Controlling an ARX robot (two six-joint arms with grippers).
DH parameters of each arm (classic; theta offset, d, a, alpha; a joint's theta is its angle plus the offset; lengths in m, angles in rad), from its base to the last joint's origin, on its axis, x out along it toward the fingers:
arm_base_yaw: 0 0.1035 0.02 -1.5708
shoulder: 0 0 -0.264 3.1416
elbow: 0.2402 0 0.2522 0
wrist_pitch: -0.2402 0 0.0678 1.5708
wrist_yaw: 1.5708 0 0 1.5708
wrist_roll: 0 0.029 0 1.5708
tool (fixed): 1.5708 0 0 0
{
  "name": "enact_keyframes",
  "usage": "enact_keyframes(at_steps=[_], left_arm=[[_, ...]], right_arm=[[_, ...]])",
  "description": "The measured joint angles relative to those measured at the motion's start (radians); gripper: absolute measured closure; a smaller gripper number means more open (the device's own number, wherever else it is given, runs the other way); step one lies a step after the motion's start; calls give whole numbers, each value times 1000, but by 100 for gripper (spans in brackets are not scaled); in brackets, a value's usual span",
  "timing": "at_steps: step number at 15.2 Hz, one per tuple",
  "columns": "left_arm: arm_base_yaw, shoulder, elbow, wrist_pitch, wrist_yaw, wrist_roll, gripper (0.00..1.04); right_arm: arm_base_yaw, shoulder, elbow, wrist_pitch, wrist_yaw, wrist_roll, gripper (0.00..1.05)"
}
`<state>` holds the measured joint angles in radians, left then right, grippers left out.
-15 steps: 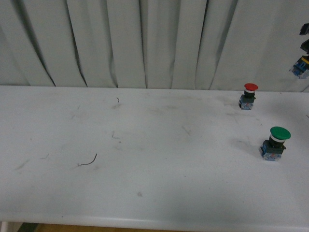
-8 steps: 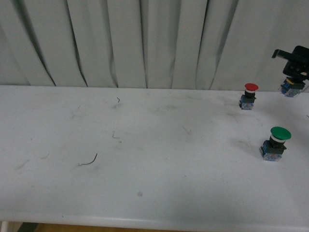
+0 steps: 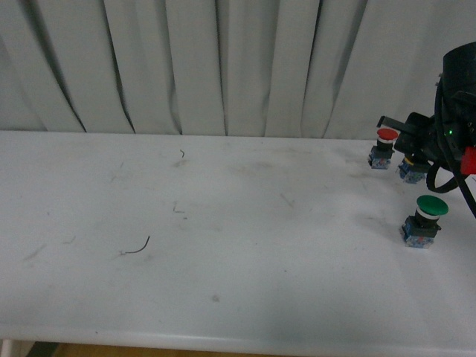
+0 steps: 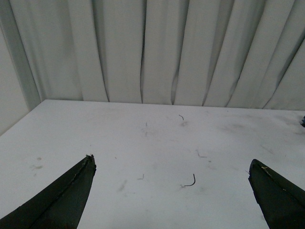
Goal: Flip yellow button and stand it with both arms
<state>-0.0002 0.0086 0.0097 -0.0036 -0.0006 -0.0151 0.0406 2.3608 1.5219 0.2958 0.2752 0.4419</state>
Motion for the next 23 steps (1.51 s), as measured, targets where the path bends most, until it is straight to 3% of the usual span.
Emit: enact_keyframes(at_steps=[13,21,23], left_arm=[[0,0,0,0,0,0,7],[0,0,0,0,0,0,7],[0,0,0,0,0,0,7]], right_arm=[[23,126,180,-103,24,-29,71],[19,138,160,-128,32,-38,71],[18,119,136,-123,35,-27,46]])
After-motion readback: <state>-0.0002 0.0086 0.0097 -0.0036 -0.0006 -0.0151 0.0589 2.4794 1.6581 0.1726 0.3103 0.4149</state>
